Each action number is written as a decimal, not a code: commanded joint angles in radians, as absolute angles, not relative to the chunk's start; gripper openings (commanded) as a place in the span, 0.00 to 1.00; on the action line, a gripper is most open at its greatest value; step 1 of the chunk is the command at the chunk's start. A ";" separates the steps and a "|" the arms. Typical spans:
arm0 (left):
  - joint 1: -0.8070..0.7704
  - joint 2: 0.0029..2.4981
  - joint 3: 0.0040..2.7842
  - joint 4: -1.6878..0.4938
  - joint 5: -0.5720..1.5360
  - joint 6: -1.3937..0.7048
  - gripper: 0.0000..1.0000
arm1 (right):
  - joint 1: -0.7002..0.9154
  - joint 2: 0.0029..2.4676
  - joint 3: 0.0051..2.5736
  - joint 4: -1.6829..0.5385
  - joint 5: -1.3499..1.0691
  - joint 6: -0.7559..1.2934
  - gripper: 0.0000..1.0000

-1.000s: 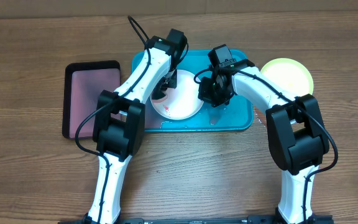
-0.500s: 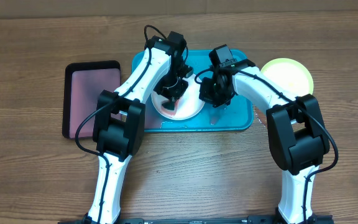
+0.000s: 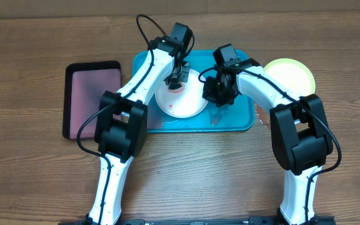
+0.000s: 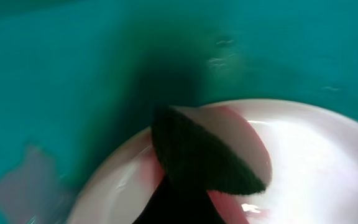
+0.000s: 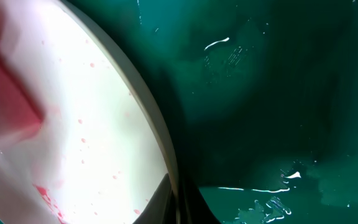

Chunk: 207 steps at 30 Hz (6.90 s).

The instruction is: Clean dirty plates on tray and stack at the side

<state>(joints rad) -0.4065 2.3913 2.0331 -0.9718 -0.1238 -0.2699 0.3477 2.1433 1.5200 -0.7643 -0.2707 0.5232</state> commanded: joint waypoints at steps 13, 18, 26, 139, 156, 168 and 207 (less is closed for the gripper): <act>-0.408 2.411 2.030 -1.247 0.144 0.035 0.04 | 0.335 2.155 1.504 -0.752 -0.250 0.520 0.04; -0.413 2.411 2.030 -1.248 0.286 0.127 0.04 | 0.296 2.155 1.504 -0.744 -0.350 0.506 0.04; -0.414 2.412 2.030 -1.176 0.072 -0.249 0.04 | 0.258 2.155 1.504 -0.727 -0.477 0.476 0.04; -0.392 2.480 2.030 -1.105 -0.515 -0.397 0.04 | 0.292 2.155 1.504 -0.769 -0.450 0.440 0.04; -0.365 2.476 2.174 -1.278 0.238 -0.081 0.04 | 0.294 2.155 1.504 -0.817 -0.442 0.384 0.04; -0.268 2.476 2.472 -1.385 0.199 -0.094 0.04 | 0.316 2.155 1.504 -0.770 -0.360 0.390 0.29; -0.269 2.480 2.405 -1.403 0.019 -0.199 0.04 | 0.382 1.842 1.574 -1.058 0.336 0.428 0.04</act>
